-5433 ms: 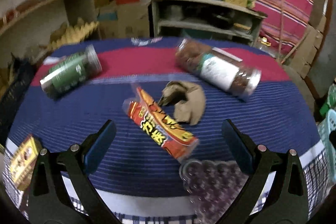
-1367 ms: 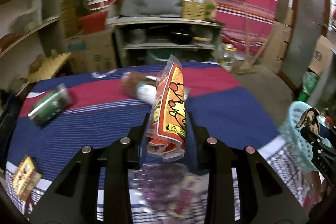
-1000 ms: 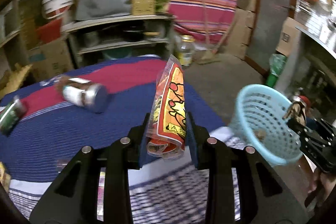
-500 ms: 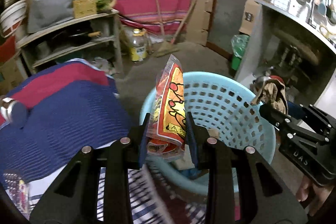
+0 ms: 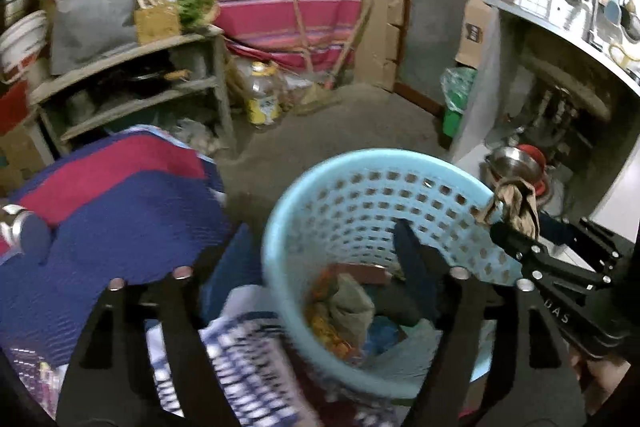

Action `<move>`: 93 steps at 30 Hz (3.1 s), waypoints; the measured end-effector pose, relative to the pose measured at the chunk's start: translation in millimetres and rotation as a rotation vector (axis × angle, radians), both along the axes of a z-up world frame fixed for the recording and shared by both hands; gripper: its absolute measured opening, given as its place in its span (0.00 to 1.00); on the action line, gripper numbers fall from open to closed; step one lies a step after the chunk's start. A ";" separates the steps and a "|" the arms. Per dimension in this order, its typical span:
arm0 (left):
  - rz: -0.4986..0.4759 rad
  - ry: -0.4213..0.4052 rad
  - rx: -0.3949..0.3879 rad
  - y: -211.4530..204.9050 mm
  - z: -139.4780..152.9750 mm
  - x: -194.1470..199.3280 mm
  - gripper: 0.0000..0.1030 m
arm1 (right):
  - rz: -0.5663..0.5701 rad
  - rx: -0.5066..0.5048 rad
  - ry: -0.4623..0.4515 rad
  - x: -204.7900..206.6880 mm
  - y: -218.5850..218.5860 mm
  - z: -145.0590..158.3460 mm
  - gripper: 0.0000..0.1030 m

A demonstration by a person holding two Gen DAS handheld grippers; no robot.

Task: Collect trash

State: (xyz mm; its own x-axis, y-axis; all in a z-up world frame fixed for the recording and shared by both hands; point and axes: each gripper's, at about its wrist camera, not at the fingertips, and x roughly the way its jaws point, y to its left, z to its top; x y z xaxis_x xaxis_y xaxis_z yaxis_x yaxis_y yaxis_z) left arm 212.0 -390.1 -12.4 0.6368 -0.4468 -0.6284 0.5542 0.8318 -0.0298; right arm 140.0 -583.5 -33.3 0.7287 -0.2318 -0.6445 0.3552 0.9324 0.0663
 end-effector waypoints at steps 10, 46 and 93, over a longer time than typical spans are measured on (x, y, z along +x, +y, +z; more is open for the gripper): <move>0.172 -0.124 0.029 80.4 31.0 -5.2 0.95 | 0.052 -0.003 0.017 29.3 36.2 -9.6 0.42; 0.579 -0.169 0.070 374.9 21.3 -133.0 0.95 | 0.309 -0.055 -0.158 -53.6 337.2 38.7 0.96; 0.599 -0.218 0.029 422.1 -13.8 -176.6 0.95 | 0.211 -0.104 -0.255 -122.3 398.9 9.1 0.96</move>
State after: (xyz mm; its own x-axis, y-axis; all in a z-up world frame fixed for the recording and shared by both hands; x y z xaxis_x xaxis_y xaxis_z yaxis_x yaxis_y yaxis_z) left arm 35.4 32.0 -26.3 0.8854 0.0418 -0.4630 -0.0164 0.9981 0.0588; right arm 17.7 -184.7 -24.2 0.9019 -0.1140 -0.4166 0.1385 0.9899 0.0291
